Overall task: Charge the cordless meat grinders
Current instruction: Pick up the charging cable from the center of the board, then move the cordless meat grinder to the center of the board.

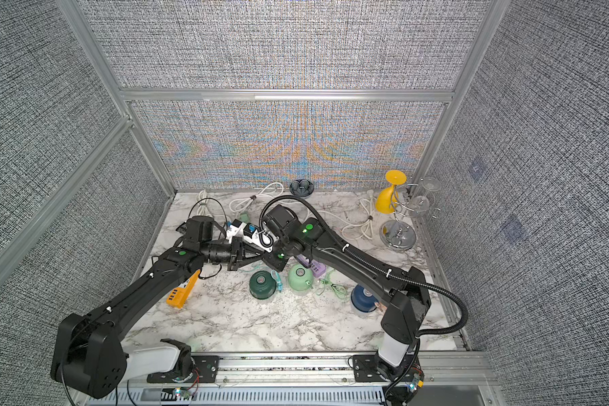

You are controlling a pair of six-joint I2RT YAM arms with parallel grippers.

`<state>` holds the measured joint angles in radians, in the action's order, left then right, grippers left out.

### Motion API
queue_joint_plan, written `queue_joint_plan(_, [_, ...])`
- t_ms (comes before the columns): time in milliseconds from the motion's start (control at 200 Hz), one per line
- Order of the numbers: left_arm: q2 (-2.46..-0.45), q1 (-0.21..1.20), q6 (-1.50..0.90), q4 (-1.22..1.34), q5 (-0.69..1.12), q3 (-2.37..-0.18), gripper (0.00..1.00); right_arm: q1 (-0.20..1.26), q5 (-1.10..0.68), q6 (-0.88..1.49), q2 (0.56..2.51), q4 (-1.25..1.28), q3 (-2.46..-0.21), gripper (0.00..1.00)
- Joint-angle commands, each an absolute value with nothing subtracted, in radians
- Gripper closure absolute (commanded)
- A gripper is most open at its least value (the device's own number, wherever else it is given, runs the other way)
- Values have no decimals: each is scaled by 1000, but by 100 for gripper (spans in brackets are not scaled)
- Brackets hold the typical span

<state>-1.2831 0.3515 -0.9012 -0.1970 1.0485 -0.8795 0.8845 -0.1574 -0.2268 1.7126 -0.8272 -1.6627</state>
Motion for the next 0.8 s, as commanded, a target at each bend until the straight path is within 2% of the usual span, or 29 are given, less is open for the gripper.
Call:
queue_joint_plan(0, [-1283,353,-890,-190,1075,-878,100,883,-156,-231,1712,-821,-1674,87])
queue_joint_plan(110, [-1288,352,-890,-189,1077,-880,99,883,-158,-229,1711,-820,-1674,100])
queue_joint_plan(130, [-1289,353,-890,-190,1076,-882,92,883,-159,-228,1710,-821,-1674,100])
queue_joint_plan(175, [-1286,352,-886,-200,1064,-887,67,884,-159,-229,1709,-820,-1671,100])
queue_joint_plan(200, [-1283,351,-883,-211,1051,-889,57,883,-157,-229,1708,-819,-1667,100])
queue_joint_plan(255, [-1272,340,-867,-248,1011,-897,47,882,-141,-225,1705,-817,-1655,100])
queue_joint_plan(345, [-1236,316,-826,-345,905,-899,46,876,-91,-205,1697,-822,-1616,100])
queue_joint_plan(425, [-1215,314,-761,-471,715,-893,45,867,-80,-173,1674,-827,-1557,100])
queue_joint_plan(550, [-1233,318,-657,-655,470,-884,47,875,-142,-94,1623,-775,-1425,100])
queue_joint_plan(796, [-1173,314,-731,-617,311,-777,47,909,-175,-2,1669,-674,-1349,100])
